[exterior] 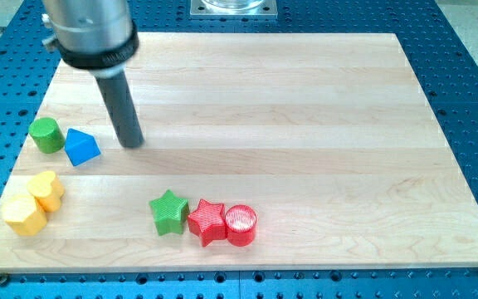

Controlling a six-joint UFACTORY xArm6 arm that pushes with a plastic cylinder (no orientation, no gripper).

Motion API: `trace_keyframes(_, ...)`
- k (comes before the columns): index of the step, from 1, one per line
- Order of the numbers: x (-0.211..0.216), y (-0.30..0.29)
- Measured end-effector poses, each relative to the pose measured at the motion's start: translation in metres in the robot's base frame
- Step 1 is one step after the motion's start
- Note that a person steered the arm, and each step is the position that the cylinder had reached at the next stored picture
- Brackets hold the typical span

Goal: Move the green circle along with the triangle to the top of the green star

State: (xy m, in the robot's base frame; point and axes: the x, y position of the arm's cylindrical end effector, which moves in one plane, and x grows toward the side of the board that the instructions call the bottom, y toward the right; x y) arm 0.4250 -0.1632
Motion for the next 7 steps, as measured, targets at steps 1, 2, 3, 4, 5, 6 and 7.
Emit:
trace_keyframes(1,-0.035,-0.069)
trace_keyframes(2,-0.035,-0.132)
trace_keyframes(3,-0.035,-0.141)
trace_keyframes(4,-0.034,-0.138)
trace_keyframes(5,-0.034,-0.131)
trace_keyframes(6,-0.034,-0.129)
trace_keyframes(7,-0.034,-0.129)
